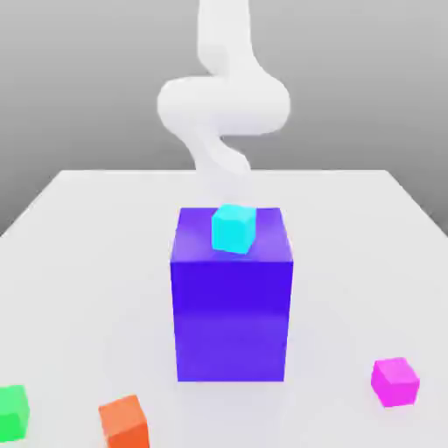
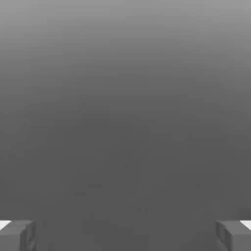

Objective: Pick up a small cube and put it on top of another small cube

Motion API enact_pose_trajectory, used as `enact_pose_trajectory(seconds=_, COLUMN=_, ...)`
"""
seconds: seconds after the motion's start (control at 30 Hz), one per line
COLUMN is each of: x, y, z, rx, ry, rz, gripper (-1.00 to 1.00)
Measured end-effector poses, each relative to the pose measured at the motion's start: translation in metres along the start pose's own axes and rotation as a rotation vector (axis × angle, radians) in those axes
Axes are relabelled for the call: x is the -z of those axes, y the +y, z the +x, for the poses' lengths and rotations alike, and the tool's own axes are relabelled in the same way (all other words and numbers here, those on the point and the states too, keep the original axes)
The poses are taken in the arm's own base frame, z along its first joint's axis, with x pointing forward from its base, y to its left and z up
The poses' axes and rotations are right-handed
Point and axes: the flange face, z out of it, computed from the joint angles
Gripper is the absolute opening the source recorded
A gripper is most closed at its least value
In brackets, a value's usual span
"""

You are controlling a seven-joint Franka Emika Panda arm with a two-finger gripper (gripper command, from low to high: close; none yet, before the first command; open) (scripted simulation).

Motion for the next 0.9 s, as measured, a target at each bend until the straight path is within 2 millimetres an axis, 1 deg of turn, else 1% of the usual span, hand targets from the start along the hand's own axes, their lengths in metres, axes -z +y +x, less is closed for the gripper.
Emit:
enact_pose_trajectory(seconds=0.1, x=-0.061, y=-0.015, z=-0.025, rx=0.016, ry=-0.05, rz=-0.071, gripper=0.0)
enact_pose_trajectory(seconds=0.23, x=-0.136, y=-0.025, z=-0.066, rx=0.04, ry=-0.118, rz=-0.154, gripper=0.0)
enact_pose_trajectory(seconds=0.37, x=-0.204, y=-0.026, z=-0.116, rx=0.068, ry=-0.191, rz=-0.229, gripper=0.0)
enact_pose_trajectory(seconds=0.5, x=-0.263, y=-0.017, z=-0.175, rx=0.096, ry=-0.271, rz=-0.296, gripper=0.0)
enact_pose_trajectory(seconds=0.6, x=-0.299, y=-0.008, z=-0.227, rx=0.123, ry=-0.339, rz=-0.338, gripper=0.0)
enact_pose_trajectory(seconds=0.7, x=-0.329, y=0.007, z=-0.279, rx=0.145, ry=-0.41, rz=-0.379, gripper=0.0)
enact_pose_trajectory(seconds=0.8, x=-0.353, y=0.028, z=-0.328, rx=0.153, ry=-0.482, rz=-0.422, gripper=0.0)
enact_pose_trajectory(seconds=0.87, x=-0.364, y=0.042, z=-0.362, rx=0.16, ry=-0.534, rz=-0.448, gripper=0.0)
enact_pose_trajectory(seconds=0.9, x=-0.371, y=0.048, z=-0.375, rx=0.161, ry=-0.55, rz=-0.455, gripper=0.0)
